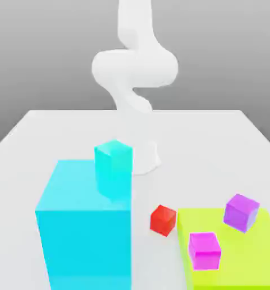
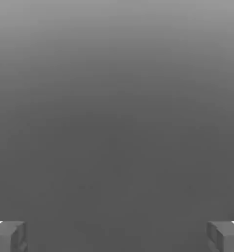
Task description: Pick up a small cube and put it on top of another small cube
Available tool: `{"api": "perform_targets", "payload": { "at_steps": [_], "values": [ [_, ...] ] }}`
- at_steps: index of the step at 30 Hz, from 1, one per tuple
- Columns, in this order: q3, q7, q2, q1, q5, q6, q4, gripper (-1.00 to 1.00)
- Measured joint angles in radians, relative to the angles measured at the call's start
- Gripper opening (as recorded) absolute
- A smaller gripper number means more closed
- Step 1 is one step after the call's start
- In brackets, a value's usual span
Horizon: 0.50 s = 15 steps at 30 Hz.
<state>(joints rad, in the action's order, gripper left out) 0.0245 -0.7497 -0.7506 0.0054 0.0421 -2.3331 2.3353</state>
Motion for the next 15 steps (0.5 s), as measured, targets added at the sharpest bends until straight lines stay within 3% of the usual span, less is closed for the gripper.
{"api": "perform_targets", "payload": {
  "at_steps": [8,15],
  "values": [
    [0.002,0.236,0.258,0.083,0.081,-0.201,0.230,0.00],
    [-0.033,0.500,0.495,0.168,0.092,-0.396,0.451,0.00]
  ]
}}
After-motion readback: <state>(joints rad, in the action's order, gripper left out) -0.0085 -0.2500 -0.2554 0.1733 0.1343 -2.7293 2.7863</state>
